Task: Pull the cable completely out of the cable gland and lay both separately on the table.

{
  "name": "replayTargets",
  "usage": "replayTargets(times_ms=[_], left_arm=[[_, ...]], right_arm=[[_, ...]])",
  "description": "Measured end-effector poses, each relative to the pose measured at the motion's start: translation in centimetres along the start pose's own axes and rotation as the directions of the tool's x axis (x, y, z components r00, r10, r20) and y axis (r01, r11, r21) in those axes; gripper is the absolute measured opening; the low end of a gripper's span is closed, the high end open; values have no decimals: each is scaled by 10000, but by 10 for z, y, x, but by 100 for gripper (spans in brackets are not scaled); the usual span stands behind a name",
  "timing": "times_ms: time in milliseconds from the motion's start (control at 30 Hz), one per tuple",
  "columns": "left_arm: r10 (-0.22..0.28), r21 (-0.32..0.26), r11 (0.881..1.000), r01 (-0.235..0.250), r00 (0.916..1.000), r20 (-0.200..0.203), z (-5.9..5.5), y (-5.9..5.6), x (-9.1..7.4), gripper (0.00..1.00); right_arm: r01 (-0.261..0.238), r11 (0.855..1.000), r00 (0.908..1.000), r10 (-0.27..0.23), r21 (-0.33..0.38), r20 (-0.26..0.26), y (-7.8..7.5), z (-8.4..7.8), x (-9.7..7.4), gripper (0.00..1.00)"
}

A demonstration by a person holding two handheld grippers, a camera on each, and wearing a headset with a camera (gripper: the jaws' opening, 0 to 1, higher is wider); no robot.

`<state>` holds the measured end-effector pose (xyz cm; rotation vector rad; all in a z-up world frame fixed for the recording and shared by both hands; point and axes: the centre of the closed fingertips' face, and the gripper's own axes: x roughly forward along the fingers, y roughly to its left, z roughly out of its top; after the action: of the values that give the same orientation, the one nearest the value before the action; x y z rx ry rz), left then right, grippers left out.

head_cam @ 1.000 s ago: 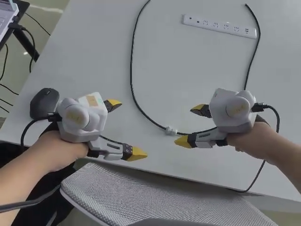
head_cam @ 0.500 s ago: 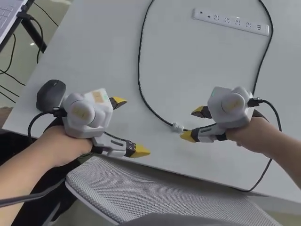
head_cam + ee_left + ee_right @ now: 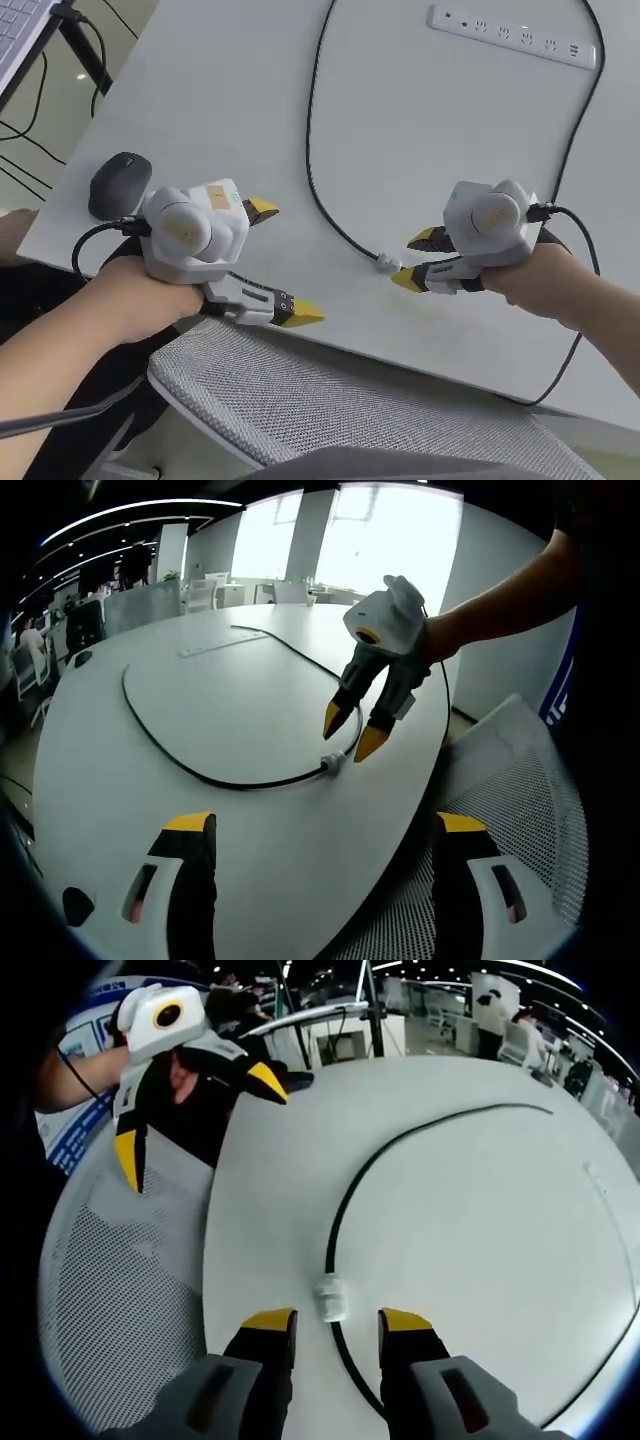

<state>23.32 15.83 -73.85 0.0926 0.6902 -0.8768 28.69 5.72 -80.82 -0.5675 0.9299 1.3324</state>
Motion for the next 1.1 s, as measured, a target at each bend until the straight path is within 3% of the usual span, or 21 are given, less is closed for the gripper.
replayTargets(times_ms=[233,667,1100], left_arm=[[144,-13,9999,-144,9999,29,0,6,-1,89],[35,-97,9999,-37,9999,-143,-7,3,-2,85],[-35,-124,9999,34,9999,-94,-5,-1,-2,84]], right_arm=[[-165,9996,9997,160,-236,-178,2,0,8,23],[-238,9972,9985,203,-708,-500,4,-3,16,10],[-82,9986,9981,50,-518,-622,3,-3,15,8]])
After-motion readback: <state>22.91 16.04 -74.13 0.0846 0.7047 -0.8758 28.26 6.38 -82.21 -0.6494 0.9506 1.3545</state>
